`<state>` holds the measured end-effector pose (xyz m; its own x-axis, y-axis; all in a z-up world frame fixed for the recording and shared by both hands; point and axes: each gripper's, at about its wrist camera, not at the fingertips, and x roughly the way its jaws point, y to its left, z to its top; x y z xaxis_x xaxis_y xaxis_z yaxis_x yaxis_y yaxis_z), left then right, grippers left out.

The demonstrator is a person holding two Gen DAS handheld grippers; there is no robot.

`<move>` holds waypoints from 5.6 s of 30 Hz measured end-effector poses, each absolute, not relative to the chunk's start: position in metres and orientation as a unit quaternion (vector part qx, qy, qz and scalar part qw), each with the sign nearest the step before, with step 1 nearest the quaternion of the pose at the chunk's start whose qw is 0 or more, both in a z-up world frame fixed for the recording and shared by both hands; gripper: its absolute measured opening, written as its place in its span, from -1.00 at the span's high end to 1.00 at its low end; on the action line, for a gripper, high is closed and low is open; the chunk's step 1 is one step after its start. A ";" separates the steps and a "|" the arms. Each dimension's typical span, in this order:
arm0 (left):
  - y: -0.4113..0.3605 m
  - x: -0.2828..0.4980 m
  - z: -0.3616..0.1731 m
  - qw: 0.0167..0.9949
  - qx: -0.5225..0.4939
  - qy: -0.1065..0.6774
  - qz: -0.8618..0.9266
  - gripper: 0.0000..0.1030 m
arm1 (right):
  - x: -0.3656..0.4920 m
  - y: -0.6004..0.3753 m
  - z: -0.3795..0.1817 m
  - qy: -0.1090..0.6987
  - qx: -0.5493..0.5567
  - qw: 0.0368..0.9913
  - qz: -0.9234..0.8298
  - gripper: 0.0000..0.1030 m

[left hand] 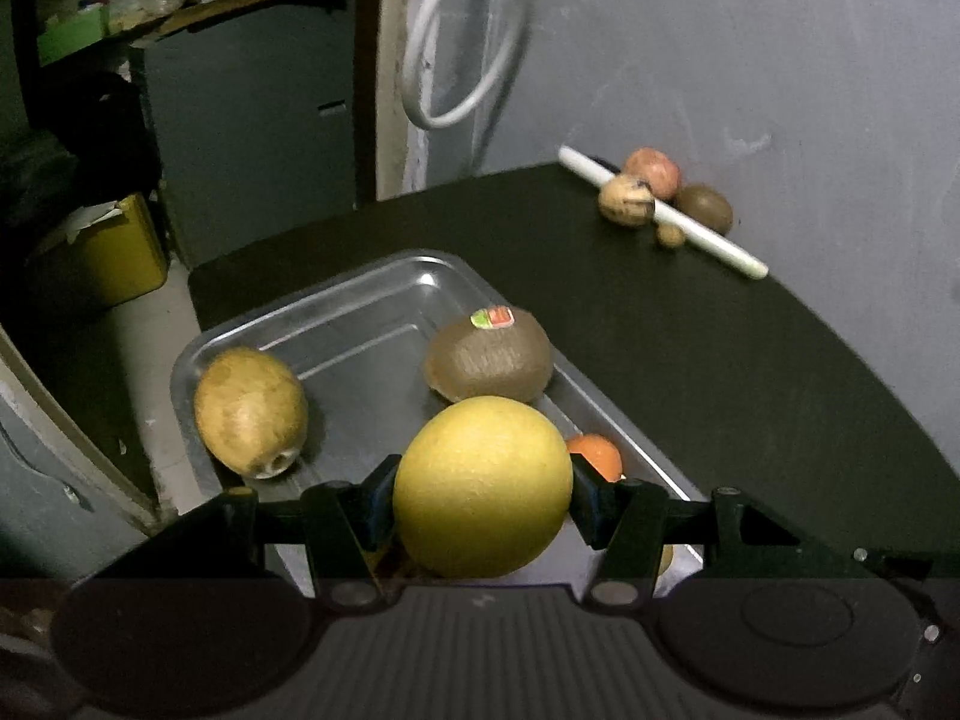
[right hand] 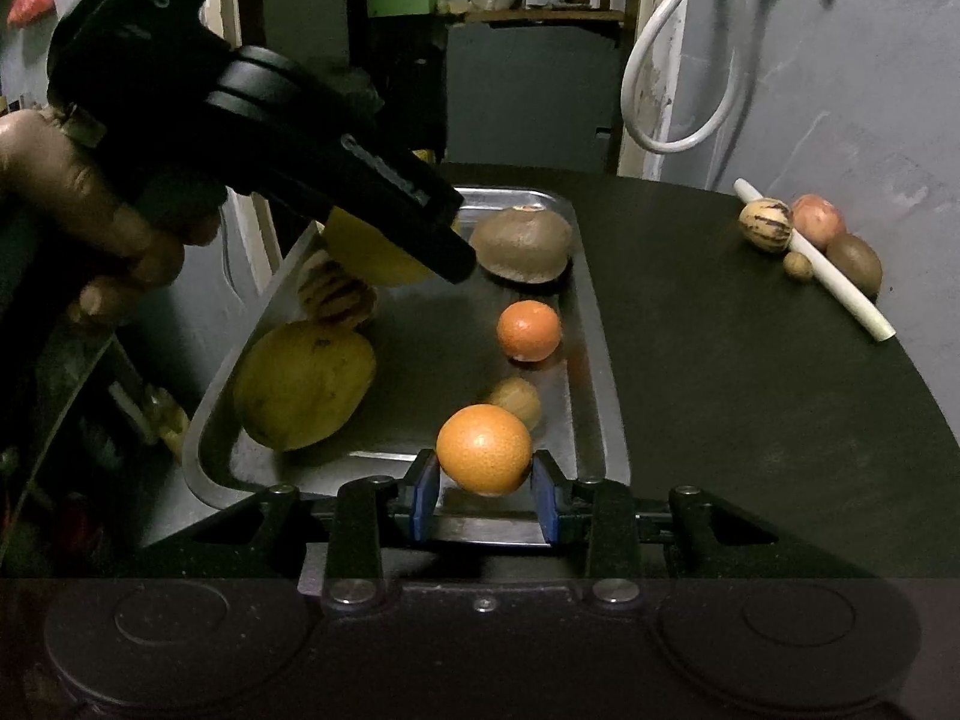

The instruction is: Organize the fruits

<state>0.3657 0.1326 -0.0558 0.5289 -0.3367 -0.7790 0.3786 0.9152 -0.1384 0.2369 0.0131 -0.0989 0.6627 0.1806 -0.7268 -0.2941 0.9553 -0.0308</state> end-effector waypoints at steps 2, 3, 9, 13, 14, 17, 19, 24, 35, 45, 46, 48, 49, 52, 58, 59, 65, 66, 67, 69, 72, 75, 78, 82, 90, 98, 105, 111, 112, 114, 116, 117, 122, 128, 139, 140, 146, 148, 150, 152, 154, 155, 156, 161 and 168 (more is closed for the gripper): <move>0.130 0.367 -0.059 0.871 0.029 0.445 -0.206 -0.18 | 0.239 0.014 -0.101 0.393 -0.073 0.908 0.129 0.32; 0.129 0.368 -0.061 0.869 0.031 0.448 -0.206 -0.18 | 0.241 0.014 -0.102 0.394 -0.073 0.907 0.128 0.32; 0.126 0.373 -0.065 0.863 0.037 0.462 -0.203 -0.18 | 0.245 0.014 -0.105 0.403 -0.072 0.904 0.126 0.31; 0.123 0.378 -0.067 0.858 0.043 0.470 -0.202 -0.19 | 0.247 0.014 -0.106 0.409 -0.073 0.901 0.126 0.30; 0.122 0.379 -0.068 0.857 0.045 0.472 -0.201 -0.19 | 0.247 0.014 -0.107 0.411 -0.072 0.900 0.126 0.30; 0.120 0.381 -0.070 0.854 0.049 0.478 -0.200 -0.19 | 0.248 0.013 -0.107 0.412 -0.069 0.900 0.125 0.30; 0.120 0.382 -0.070 0.854 0.052 0.477 -0.201 -0.19 | 0.249 0.012 -0.107 0.412 -0.067 0.900 0.126 0.29; 0.121 0.383 -0.067 0.855 0.046 0.475 -0.202 -0.36 | 0.246 0.007 -0.106 0.410 -0.059 0.901 0.126 0.12; 0.137 0.373 -0.034 0.868 -0.002 0.457 -0.195 -0.94 | 0.229 -0.038 -0.070 0.388 -0.018 0.916 0.102 -0.76; 0.157 0.335 -0.020 0.885 -0.078 0.430 -0.162 -0.99 | 0.185 -0.083 -0.036 0.366 0.027 0.930 0.018 -0.99; 0.158 0.328 -0.020 0.886 -0.079 0.428 -0.158 -0.99 | 0.180 -0.084 -0.034 0.363 0.030 0.931 0.013 -0.99; 0.161 0.312 -0.017 0.889 -0.080 0.424 -0.154 -0.99 | 0.169 -0.086 -0.030 0.361 0.038 0.932 0.005 -0.99; 0.163 0.304 -0.016 0.891 -0.080 0.421 -0.151 -0.99 | 0.163 -0.087 -0.029 0.360 0.042 0.932 0.003 -0.99; 0.169 0.276 -0.012 0.895 -0.080 0.415 -0.140 -0.99 | 0.148 -0.087 -0.026 0.357 0.051 0.933 -0.004 -0.99; 0.178 0.226 -0.003 0.897 -0.085 0.419 -0.114 -0.99 | 0.118 -0.086 -0.023 0.349 0.063 0.935 -0.005 -0.99; 0.178 0.218 -0.001 0.897 -0.085 0.421 -0.108 -0.99 | 0.111 -0.086 -0.022 0.350 0.065 0.934 -0.009 -0.99; 0.182 0.171 0.018 0.896 -0.071 0.427 -0.094 -0.99 | 0.077 -0.083 -0.022 0.350 0.100 0.931 -0.035 -0.99; 0.184 0.165 0.021 0.897 -0.063 0.429 -0.091 -0.99 | 0.071 -0.082 -0.023 0.352 0.109 0.929 -0.036 -0.99; 0.185 0.158 0.024 0.897 -0.057 0.430 -0.091 -0.99 | 0.067 -0.081 -0.024 0.354 0.116 0.927 -0.038 -0.99; 0.189 0.148 0.029 0.895 -0.047 0.434 -0.090 -0.99 | 0.061 -0.077 -0.025 0.363 0.130 0.921 -0.051 -0.99; 0.198 0.143 0.031 0.893 -0.045 0.437 -0.094 -0.99 | 0.051 -0.070 -0.021 0.364 0.147 0.918 -0.057 -0.99; 0.207 0.152 0.027 0.887 -0.051 0.448 -0.104 -0.99 | 0.048 -0.059 -0.019 0.364 0.138 0.918 -0.073 -0.99; 0.221 0.168 0.025 0.882 -0.057 0.449 -0.134 -0.99 | 0.052 -0.043 -0.021 0.364 0.144 0.915 -0.101 -0.99; 0.251 0.197 0.019 0.878 -0.044 0.442 -0.178 -0.99 | 0.068 -0.012 -0.024 0.359 0.160 0.908 -0.145 -0.99; 0.327 0.265 0.014 0.871 -0.037 0.438 -0.218 -0.99 | 0.110 0.071 -0.007 0.338 0.163 0.907 -0.193 -0.99; 0.350 0.331 0.016 0.862 -0.047 0.439 -0.248 -0.99 | 0.144 0.097 0.010 0.326 0.129 0.910 -0.222 -0.99; 0.333 0.403 0.021 0.853 -0.020 0.424 -0.304 -0.99 | 0.180 0.066 0.010 0.332 0.119 0.917 -0.186 -0.99; 0.280 0.482 0.036 0.843 0.042 0.368 -0.389 -0.99 | 0.230 0.029 0.010 0.358 0.024 0.925 -0.129 -0.99; 0.268 0.495 0.037 0.841 0.054 0.361 -0.400 -0.99 | 0.241 0.022 0.007 0.363 0.013 0.924 -0.122 -0.99; 0.242 0.519 0.038 0.830 0.076 0.351 -0.427 -0.99 | 0.264 0.006 0.000 0.376 0.003 0.920 -0.113 -0.99; 0.212 0.539 0.034 0.812 0.103 0.342 -0.462 -0.99 | 0.287 -0.010 -0.006 0.385 -0.001 0.918 -0.093 -0.99; 0.196 0.547 0.031 0.803 0.118 0.335 -0.479 -0.99 | 0.296 -0.018 -0.009 0.390 -0.002 0.917 -0.084 -0.99; 0.122 0.579 0.013 0.758 0.191 0.301 -0.547 -0.99 | 0.346 -0.057 -0.023 0.413 -0.017 0.909 -0.051 -0.99; 0.063 0.604 -0.020 0.715 0.209 0.298 -0.597 -0.99 | 0.389 -0.089 -0.046 0.419 -0.025 0.907 -0.044 -0.94; -0.018 0.634 -0.070 0.634 0.284 0.277 -0.664 -0.97 | 0.445 -0.129 -0.090 0.430 -0.089 0.898 -0.008 -0.65; -0.024 0.634 -0.074 0.628 0.295 0.269 -0.668 -0.95 | 0.450 -0.132 -0.093 0.431 -0.090 0.898 -0.005 -0.62; -0.043 0.638 -0.087 0.600 0.327 0.252 -0.686 -0.80 | 0.474 -0.149 -0.107 0.436 -0.090 0.895 0.012 -0.50; -0.048 0.642 -0.090 0.594 0.328 0.252 -0.690 -0.79 | 0.481 -0.153 -0.110 0.437 -0.089 0.895 0.020 -0.48; -0.053 0.645 -0.091 0.591 0.328 0.252 -0.693 -0.73 | 0.486 -0.157 -0.112 0.435 -0.085 0.896 0.028 -0.45; -0.054 0.648 -0.090 0.588 0.323 0.256 -0.696 -0.70 | 0.490 -0.160 -0.112 0.432 -0.080 0.898 0.032 -0.39; -0.057 0.651 -0.090 0.584 0.317 0.259 -0.701 -0.66 | 0.492 -0.161 -0.113 0.428 -0.076 0.900 0.038 -0.34; -0.057 0.652 -0.091 0.583 0.316 0.259 -0.702 -0.63 | 0.494 -0.162 -0.114 0.426 -0.073 0.901 0.040 -0.31; -0.058 0.653 -0.091 0.582 0.316 0.260 -0.703 -0.57 | 0.493 -0.162 -0.115 0.423 -0.071 0.902 0.042 -0.29; -0.066 0.655 -0.095 0.572 0.318 0.263 -0.709 -0.42 | 0.496 -0.163 -0.115 0.414 -0.068 0.906 0.046 -0.06; -0.071 0.659 -0.096 0.569 0.315 0.265 -0.712 -0.29 | 0.499 -0.170 -0.115 0.410 -0.073 0.908 0.043 0.30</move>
<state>0.6591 -0.0712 -0.0958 -0.1532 -0.6430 -0.7504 0.9772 -0.2117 -0.0181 0.4986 -0.1696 -0.1148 0.6606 0.0187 -0.7505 -0.1377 0.9857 -0.0967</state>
